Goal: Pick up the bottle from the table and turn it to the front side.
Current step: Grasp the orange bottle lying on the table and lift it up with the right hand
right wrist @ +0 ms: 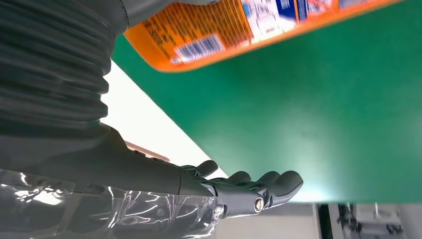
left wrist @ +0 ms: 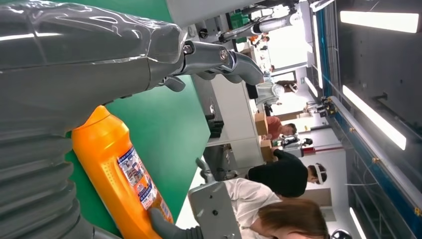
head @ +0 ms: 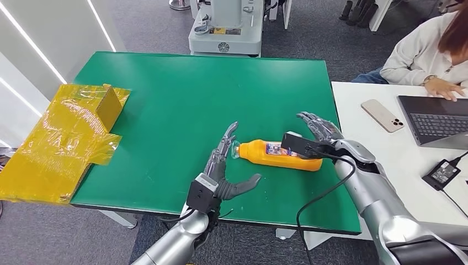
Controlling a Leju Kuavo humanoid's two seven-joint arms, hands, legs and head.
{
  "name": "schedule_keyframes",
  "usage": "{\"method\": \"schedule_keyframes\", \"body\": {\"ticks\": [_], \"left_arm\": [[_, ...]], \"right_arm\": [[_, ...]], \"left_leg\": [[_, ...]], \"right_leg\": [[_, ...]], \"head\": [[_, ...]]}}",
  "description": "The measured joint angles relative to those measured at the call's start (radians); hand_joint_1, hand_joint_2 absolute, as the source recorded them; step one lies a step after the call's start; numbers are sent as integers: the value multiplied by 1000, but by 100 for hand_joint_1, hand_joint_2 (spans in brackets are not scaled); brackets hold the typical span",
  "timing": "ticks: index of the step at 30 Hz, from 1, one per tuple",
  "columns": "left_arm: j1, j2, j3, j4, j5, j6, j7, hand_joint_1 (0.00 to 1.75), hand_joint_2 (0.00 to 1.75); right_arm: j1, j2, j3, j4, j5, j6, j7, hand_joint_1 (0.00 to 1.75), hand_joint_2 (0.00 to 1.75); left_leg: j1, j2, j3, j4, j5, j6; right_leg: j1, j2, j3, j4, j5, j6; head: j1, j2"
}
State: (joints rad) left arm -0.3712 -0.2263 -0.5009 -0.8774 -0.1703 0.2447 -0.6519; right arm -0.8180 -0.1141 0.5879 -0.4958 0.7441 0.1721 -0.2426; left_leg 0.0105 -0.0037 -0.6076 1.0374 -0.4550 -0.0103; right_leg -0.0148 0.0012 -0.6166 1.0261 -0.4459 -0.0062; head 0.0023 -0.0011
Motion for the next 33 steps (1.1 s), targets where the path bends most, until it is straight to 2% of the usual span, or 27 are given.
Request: {"method": "schedule_keyframes", "body": {"ticks": [7, 18, 33], "left_arm": [[-24, -2, -7, 20, 10, -7, 22, 0, 175], [-26, 7, -8, 45, 22, 6, 8, 0, 175], [-40, 11, -8, 96, 99, -42, 8, 0, 175]], "right_arm": [[-11, 4, 50, 25, -5, 35, 26, 0, 175], [30, -28, 114, 33, -34, 28, -25, 0, 175], [63, -59, 190, 20, -70, 59, -45, 2, 175]], "left_leg": [[0, 0, 1, 0, 0, 0], [0, 0, 0, 0, 0, 0], [0, 0, 1, 0, 0, 0]], "right_leg": [[0, 0, 0, 0, 0, 0], [0, 0, 0, 0, 0, 0], [0, 0, 0, 0, 0, 0]], "head": [[0, 0], [0, 0], [0, 0]]}}
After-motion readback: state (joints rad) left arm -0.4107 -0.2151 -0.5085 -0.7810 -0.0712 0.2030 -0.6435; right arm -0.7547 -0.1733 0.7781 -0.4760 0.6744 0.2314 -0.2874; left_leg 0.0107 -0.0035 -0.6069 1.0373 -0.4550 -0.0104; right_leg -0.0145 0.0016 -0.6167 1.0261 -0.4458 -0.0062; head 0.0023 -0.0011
